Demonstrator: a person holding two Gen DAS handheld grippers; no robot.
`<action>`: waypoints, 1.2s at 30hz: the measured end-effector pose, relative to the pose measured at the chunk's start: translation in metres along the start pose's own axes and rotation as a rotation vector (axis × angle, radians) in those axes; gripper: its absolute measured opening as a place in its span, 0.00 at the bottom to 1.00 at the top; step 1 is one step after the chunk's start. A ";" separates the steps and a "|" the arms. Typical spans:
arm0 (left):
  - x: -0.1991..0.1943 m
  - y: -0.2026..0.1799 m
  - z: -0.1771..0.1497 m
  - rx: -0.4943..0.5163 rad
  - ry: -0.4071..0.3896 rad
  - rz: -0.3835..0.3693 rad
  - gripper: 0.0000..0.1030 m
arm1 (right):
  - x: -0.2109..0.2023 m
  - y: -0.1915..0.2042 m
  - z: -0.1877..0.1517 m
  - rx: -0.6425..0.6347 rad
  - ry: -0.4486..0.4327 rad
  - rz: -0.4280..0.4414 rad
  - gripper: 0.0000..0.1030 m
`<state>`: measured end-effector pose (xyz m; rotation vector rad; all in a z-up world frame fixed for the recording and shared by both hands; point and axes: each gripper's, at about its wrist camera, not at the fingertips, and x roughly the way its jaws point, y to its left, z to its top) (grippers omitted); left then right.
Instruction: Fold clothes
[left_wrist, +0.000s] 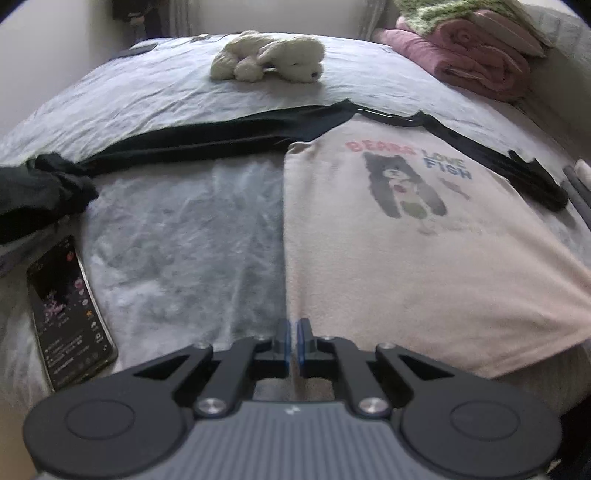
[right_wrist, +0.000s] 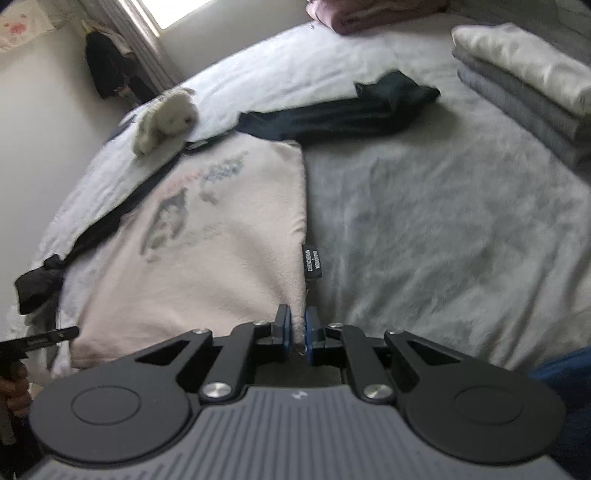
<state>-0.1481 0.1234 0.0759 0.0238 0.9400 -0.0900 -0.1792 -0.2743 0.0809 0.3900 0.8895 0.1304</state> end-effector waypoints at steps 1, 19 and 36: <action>0.001 -0.003 -0.001 0.014 0.002 0.009 0.04 | 0.001 0.002 0.000 -0.014 0.006 -0.008 0.09; 0.024 0.005 0.039 -0.028 0.006 0.081 0.29 | 0.037 -0.031 0.049 0.058 -0.003 -0.084 0.27; 0.104 -0.050 0.150 -0.030 -0.057 0.068 0.29 | 0.092 -0.097 0.184 0.222 -0.092 -0.214 0.27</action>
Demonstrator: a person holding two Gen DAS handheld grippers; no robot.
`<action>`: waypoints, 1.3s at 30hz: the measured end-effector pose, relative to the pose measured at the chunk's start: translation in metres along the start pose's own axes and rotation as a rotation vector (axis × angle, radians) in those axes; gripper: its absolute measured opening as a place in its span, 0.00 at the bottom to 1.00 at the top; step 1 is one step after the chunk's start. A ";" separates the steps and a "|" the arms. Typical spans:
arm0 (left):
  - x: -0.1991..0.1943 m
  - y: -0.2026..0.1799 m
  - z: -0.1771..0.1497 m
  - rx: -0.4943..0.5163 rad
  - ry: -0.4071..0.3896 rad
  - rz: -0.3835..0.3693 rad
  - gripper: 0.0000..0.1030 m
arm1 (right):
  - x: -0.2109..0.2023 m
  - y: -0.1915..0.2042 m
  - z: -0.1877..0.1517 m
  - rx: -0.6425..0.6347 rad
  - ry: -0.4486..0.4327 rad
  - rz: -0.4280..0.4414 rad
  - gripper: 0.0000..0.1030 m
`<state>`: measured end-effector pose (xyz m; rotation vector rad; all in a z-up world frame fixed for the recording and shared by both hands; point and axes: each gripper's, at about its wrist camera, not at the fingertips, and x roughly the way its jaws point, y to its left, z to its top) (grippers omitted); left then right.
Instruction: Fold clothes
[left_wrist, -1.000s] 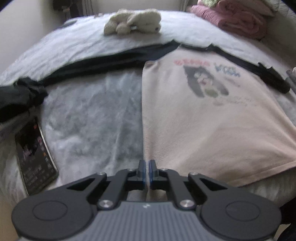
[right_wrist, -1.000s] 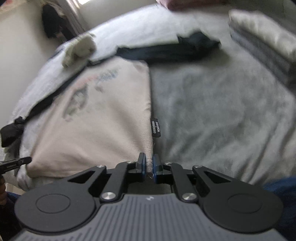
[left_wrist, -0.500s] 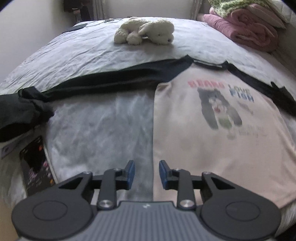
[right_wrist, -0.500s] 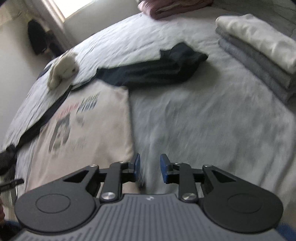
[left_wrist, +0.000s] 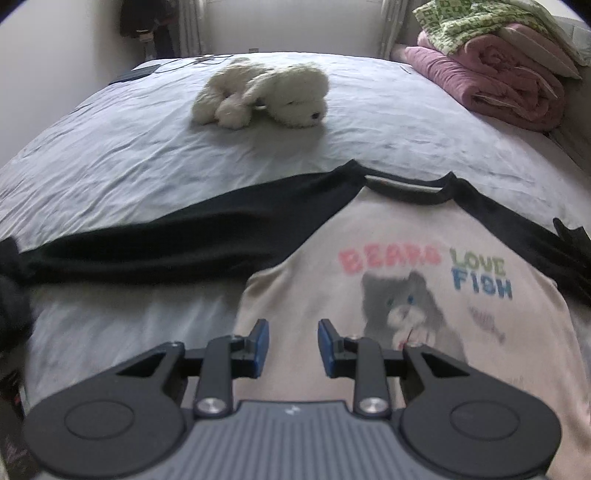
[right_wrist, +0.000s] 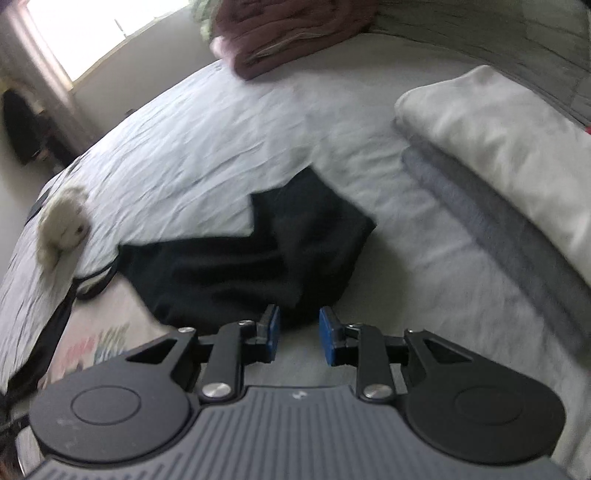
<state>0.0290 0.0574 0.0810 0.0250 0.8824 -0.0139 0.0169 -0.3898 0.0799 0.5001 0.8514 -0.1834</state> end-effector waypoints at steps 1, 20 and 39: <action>0.007 -0.005 0.005 0.012 -0.003 -0.001 0.29 | 0.005 -0.003 0.006 0.022 -0.003 -0.010 0.30; 0.062 -0.024 0.017 0.087 -0.011 0.036 0.34 | -0.016 -0.002 0.029 0.090 -0.423 0.001 0.11; 0.062 -0.026 0.011 0.132 -0.028 0.046 0.36 | -0.016 -0.051 -0.001 0.462 -0.274 0.027 0.17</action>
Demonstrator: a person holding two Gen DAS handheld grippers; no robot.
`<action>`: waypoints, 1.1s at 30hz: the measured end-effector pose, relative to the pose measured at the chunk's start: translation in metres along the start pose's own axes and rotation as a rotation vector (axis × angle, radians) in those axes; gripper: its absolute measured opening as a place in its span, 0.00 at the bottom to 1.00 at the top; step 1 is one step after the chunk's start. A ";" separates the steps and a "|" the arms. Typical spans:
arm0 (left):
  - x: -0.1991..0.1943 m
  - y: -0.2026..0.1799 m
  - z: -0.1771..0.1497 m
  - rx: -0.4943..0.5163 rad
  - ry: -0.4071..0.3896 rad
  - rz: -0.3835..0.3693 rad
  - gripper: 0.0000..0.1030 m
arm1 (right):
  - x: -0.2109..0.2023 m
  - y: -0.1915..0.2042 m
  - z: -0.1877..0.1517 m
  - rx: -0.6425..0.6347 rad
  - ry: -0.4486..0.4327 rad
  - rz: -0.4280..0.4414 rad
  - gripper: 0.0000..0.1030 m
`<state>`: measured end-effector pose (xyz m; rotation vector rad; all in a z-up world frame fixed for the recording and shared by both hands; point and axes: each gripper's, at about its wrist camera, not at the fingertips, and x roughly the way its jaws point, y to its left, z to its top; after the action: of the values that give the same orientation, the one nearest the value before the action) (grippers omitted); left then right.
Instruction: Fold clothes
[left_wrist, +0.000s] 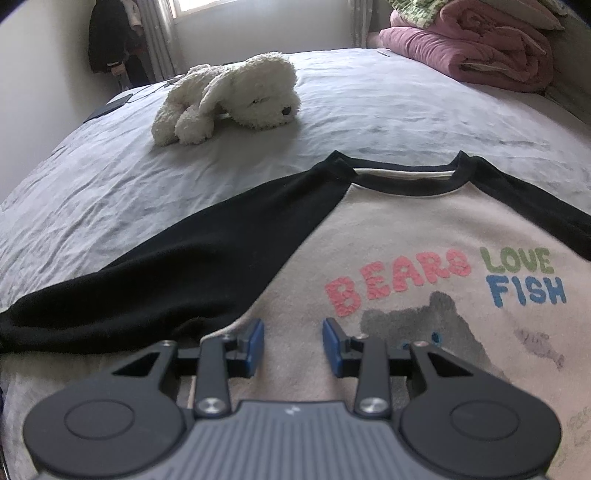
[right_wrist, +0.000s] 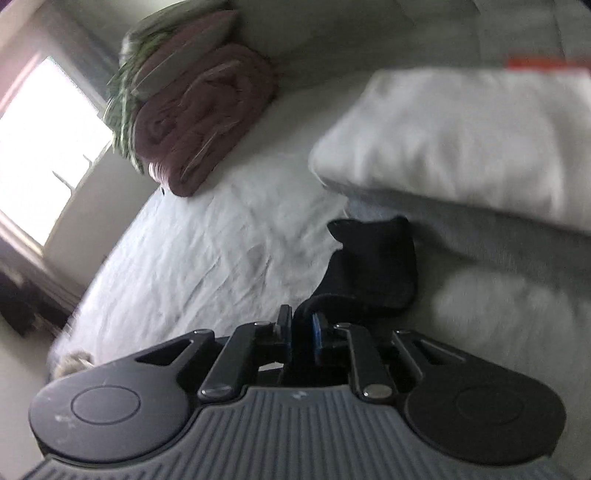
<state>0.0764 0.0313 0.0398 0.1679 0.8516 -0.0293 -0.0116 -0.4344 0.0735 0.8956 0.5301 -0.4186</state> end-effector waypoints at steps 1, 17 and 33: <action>0.000 0.000 0.000 -0.001 0.001 -0.002 0.36 | -0.002 0.000 -0.001 0.022 -0.002 -0.009 0.19; -0.006 0.013 0.000 -0.047 0.004 -0.030 0.36 | -0.019 0.018 0.000 -0.018 -0.166 0.056 0.03; -0.016 0.046 -0.003 -0.155 -0.001 -0.089 0.36 | -0.008 0.071 -0.064 -0.228 0.102 0.102 0.12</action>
<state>0.0683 0.0761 0.0560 -0.0156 0.8562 -0.0462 0.0046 -0.3417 0.0891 0.7224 0.6098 -0.2154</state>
